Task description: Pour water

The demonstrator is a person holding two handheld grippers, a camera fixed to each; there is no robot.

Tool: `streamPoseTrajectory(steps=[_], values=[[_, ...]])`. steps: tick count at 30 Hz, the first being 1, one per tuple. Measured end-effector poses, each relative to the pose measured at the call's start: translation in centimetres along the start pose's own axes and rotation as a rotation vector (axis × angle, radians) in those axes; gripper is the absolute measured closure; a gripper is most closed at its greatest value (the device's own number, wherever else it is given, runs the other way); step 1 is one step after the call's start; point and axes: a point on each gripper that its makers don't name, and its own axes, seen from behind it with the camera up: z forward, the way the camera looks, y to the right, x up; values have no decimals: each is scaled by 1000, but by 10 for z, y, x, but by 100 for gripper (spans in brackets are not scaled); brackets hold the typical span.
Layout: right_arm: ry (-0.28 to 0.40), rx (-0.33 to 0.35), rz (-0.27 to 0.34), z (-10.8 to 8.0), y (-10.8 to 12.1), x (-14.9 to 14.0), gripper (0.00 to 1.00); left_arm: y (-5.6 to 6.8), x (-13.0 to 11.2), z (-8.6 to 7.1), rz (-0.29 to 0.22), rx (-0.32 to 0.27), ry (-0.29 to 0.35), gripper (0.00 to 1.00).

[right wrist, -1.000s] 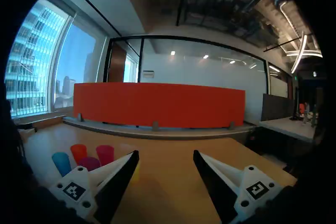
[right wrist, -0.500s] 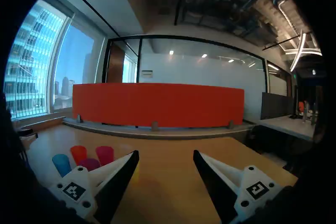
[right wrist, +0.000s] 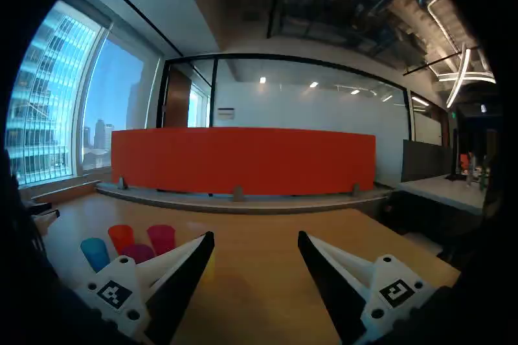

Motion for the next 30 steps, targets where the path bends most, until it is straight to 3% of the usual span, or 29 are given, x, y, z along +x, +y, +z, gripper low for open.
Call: streamPoseTrajectory(steps=[20,30], values=[[16,8,8,-6,1,3,0,0,-3,2,-2,0,-3,12],[53,16,-17,-12,9,10,0,0,-3,2,-1,0,-3,12]])
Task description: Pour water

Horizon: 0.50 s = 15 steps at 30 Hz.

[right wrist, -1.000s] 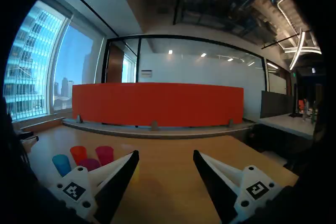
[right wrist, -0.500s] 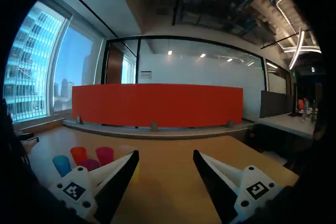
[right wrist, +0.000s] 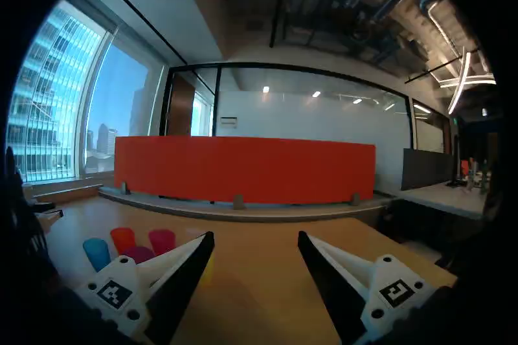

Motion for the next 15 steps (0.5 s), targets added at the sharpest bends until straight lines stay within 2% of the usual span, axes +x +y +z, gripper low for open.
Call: streamPoseTrajectory(steps=[8,15], values=[[21,13,-4,2,0,-1,0,0,0,0,0,0,0,12],[38,0,-29,13,-5,-7,0,0,0,0,0,0,0,12]])
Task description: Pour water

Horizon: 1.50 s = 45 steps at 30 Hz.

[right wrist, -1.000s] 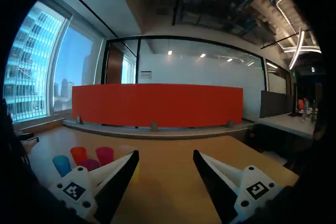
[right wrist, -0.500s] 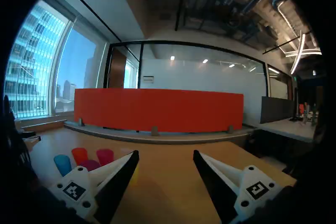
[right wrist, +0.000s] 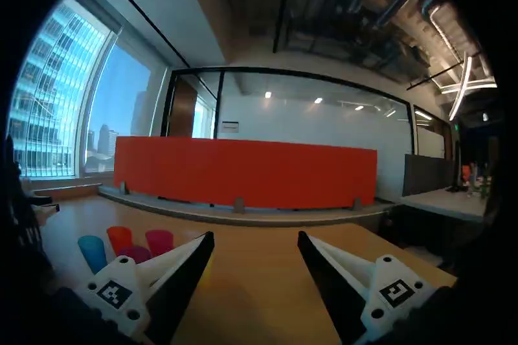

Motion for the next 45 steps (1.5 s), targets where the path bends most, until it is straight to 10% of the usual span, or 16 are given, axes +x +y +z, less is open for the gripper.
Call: streamPoseTrajectory(steps=[45], values=[[-46,8,91,19,21,-69,0,0,0,0,0,0,0,12]])
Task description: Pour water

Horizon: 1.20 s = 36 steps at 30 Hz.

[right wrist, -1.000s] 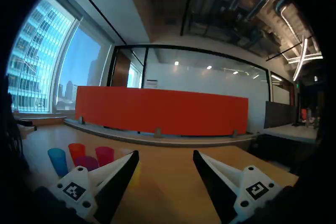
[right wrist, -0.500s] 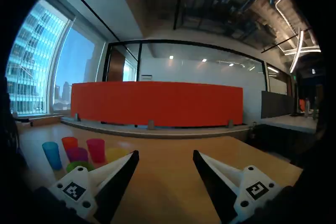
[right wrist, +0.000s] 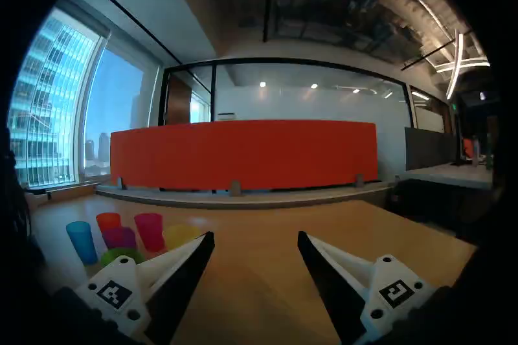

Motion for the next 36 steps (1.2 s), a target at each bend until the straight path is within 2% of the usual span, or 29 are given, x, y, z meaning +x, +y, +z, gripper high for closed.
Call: streamPoseTrajectory(steps=[6,36], values=[[-12,-3,-7,3,0,-7,0,0,0,0,0,0,0,12],[-9,-2,-20,-1,-2,-7,0,1,-1,0,0,0,0,12]])
